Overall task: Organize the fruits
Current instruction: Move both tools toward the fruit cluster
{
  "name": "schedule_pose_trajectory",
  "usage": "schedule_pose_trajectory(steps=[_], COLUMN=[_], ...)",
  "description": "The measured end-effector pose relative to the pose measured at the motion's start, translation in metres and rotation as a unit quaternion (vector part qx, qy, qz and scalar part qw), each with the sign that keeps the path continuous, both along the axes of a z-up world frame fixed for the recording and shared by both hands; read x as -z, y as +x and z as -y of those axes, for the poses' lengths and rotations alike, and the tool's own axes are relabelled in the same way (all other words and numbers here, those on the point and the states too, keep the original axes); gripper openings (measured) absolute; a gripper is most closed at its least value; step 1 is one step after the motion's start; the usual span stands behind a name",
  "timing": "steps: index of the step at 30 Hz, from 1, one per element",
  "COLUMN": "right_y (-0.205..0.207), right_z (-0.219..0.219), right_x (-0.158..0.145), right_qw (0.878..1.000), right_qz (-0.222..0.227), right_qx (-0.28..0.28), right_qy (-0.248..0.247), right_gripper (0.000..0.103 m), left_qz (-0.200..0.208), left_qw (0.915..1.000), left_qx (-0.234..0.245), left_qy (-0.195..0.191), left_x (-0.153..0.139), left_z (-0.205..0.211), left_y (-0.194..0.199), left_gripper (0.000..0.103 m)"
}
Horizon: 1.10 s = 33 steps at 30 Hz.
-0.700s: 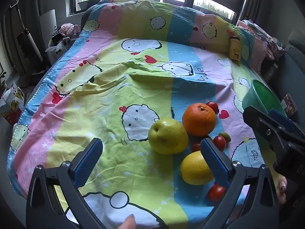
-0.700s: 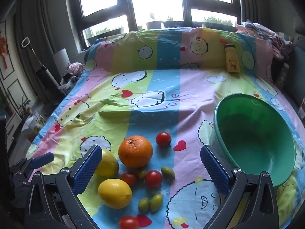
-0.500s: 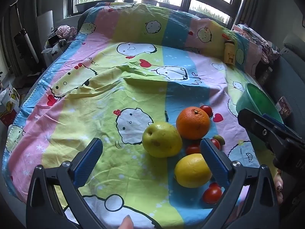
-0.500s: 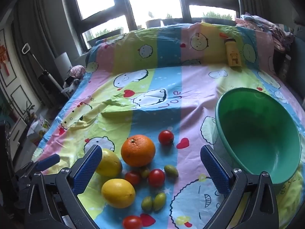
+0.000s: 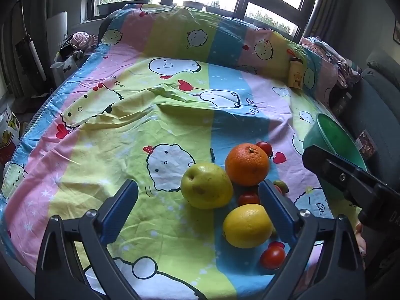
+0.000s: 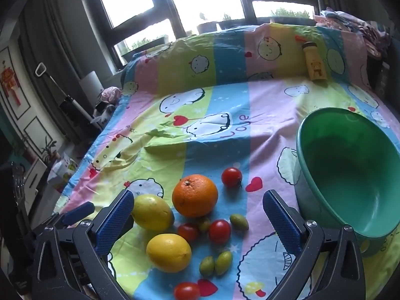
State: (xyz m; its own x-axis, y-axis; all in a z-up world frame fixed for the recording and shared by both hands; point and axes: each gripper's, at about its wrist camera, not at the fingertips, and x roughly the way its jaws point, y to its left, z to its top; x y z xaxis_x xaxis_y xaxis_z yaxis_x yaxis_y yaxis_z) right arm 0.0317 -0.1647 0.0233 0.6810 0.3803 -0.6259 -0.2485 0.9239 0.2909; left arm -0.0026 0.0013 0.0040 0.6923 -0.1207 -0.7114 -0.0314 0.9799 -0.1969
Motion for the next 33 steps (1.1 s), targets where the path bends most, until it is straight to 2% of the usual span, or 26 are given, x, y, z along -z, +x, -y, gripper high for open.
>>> schedule_pose_trajectory(steps=[9, 15, 33], right_y=[-0.0006, 0.0019, 0.0003], right_z=[0.0001, 0.0041, 0.006], right_x=[-0.0008, 0.0029, 0.0027], right_qw=[1.0, 1.0, 1.0], right_qz=[-0.003, -0.02, -0.022], right_qx=[0.001, 0.011, 0.01], right_qy=[-0.001, 0.012, 0.02], right_gripper=[0.103, 0.103, 0.103], left_qz=[-0.012, -0.016, -0.015], left_qw=[0.9999, 0.9999, 0.9994], left_qx=[0.008, 0.005, 0.025], left_qy=[-0.005, 0.002, -0.019], left_x=[-0.0005, 0.0004, -0.0018], left_z=[0.0011, 0.0019, 0.0055], left_y=[-0.0005, -0.0011, -0.0035], left_gripper=[0.091, 0.09, 0.086])
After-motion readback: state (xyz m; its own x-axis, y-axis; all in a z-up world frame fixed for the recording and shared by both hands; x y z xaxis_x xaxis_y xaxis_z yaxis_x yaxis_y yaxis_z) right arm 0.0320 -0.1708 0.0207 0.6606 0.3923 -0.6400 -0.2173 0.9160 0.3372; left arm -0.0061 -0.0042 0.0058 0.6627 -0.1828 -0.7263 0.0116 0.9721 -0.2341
